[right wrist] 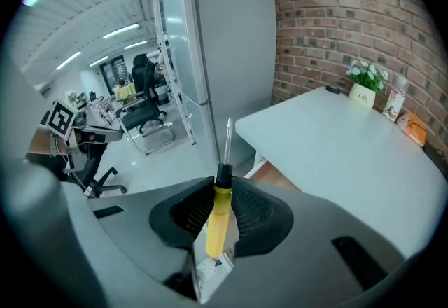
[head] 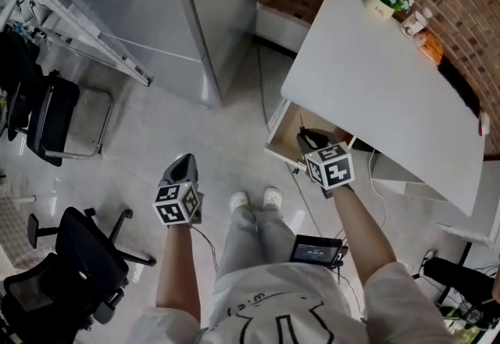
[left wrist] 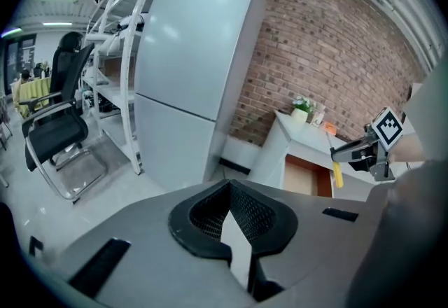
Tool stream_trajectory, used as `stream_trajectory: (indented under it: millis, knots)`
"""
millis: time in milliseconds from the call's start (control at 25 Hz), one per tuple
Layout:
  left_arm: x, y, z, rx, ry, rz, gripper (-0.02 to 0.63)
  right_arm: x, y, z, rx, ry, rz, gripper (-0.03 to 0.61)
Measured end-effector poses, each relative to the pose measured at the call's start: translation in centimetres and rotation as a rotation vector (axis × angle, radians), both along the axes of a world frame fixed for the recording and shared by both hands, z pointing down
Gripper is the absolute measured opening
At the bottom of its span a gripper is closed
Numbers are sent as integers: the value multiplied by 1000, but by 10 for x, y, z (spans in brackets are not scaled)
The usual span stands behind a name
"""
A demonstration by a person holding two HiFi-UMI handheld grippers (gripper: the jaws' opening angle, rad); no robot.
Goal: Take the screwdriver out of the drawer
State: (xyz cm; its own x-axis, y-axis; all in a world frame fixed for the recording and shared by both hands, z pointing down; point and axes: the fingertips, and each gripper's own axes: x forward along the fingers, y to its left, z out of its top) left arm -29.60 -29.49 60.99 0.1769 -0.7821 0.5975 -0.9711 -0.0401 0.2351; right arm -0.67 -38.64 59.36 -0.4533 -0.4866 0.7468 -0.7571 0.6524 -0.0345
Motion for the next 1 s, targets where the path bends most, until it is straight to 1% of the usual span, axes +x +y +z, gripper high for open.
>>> stream_trajectory:
  millis: [120, 360, 600, 760, 1000]
  knots:
    - [1, 2, -25, 37, -22, 3, 12, -2, 6, -32, 48, -30, -17, 78]
    - [6, -8, -78, 143, -69, 30, 12, 2, 10, -92, 156, -68, -24, 78]
    - [7, -21, -144, 292, -113, 55, 12, 15, 9, -153, 272, -148, 30, 78]
    - [9, -26, -184, 386, -127, 58, 12, 23, 14, -189, 347, -207, 60, 78]
    - [15, -29, -229, 495, -153, 64, 12, 35, 23, -231, 444, -283, 94, 78]
